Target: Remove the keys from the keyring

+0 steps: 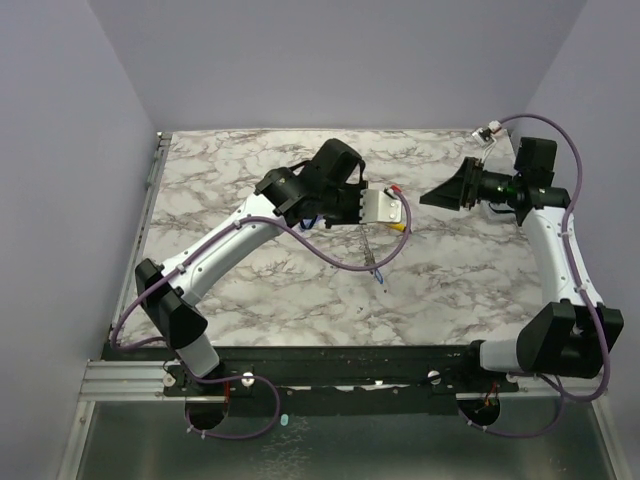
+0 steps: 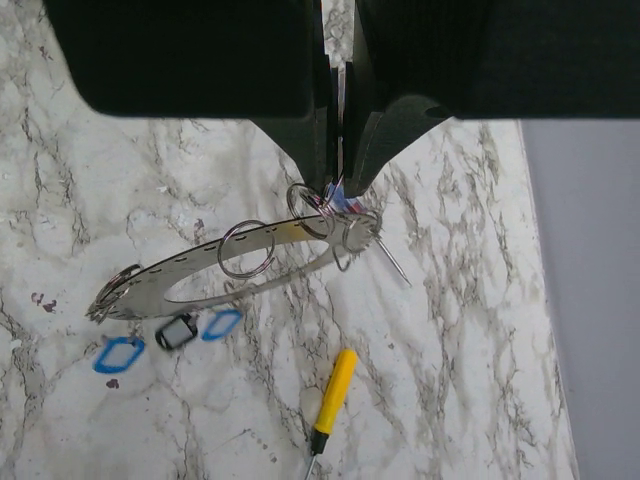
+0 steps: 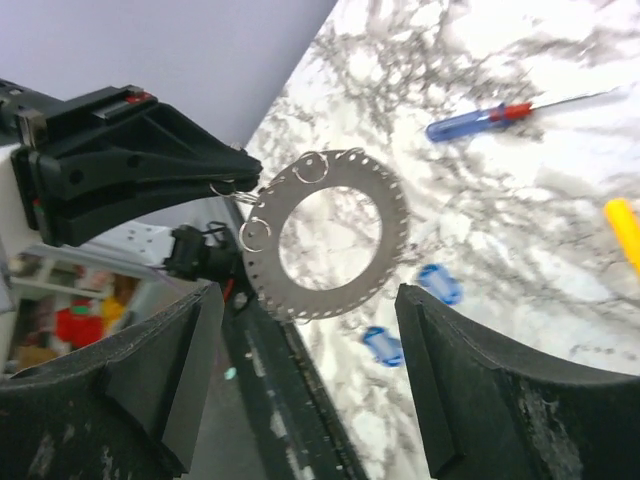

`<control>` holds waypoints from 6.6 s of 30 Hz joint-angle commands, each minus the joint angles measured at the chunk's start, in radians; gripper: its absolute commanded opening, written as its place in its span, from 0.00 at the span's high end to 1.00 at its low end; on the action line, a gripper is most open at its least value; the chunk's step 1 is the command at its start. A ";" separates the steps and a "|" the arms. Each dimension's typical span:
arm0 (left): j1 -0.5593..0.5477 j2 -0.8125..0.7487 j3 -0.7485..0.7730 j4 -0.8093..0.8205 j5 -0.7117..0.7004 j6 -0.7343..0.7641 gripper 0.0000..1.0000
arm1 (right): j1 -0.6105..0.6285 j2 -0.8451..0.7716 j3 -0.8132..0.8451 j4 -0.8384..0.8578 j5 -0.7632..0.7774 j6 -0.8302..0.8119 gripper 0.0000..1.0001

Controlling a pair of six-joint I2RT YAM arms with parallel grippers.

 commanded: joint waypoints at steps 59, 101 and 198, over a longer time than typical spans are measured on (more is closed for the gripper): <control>-0.143 -0.432 -0.637 0.782 -0.013 0.234 1.00 | 0.373 -0.245 -0.351 0.615 0.028 -0.464 0.58; -0.144 -0.316 -0.495 0.735 -0.100 0.032 1.00 | 0.382 -0.222 -0.356 0.663 0.026 -0.349 0.29; 0.026 0.144 0.155 0.053 0.137 -0.584 1.00 | 0.388 -0.278 -0.145 0.085 0.359 -0.548 0.57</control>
